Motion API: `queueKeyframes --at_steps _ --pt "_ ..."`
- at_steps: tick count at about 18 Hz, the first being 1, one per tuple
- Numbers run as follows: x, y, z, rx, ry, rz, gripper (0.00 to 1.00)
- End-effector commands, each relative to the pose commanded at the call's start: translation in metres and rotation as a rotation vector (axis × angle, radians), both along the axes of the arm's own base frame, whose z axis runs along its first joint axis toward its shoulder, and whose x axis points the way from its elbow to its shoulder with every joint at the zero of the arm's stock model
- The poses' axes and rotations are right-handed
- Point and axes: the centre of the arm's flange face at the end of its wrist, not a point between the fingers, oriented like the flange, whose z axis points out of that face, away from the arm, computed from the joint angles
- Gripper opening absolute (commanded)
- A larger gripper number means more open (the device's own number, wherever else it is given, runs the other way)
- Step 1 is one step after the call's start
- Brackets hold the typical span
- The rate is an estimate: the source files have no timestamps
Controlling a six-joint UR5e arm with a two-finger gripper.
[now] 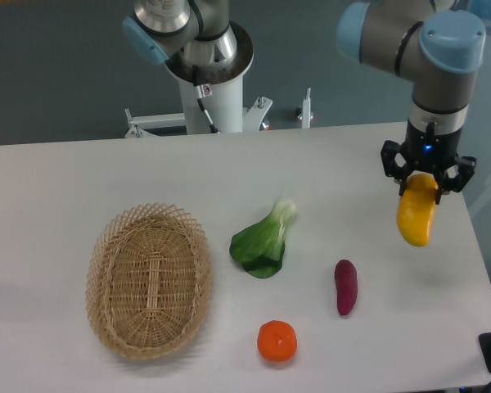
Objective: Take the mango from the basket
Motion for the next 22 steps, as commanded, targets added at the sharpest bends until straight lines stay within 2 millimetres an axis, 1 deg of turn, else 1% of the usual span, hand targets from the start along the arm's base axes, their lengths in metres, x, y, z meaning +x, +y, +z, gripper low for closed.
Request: queueKeyframes --at_steps 3,6,9,10,14,22 --pt "0.0012 -0.0004 0.0021 0.001 0.003 0.000 0.58" --pt "0.0055 0.0064 0.0039 0.004 0.005 -0.011 0.58" --pt "0.0052 0.0035 0.0060 0.004 0.008 -0.008 0.58" --pt "0.0055 0.0025 0.0096 0.008 0.013 -0.007 0.58" --pt "0.0052 0.0014 0.0066 0.005 0.010 -0.005 0.58" --pt "0.0040 0.0010 0.0089 0.008 0.014 -0.004 0.58"
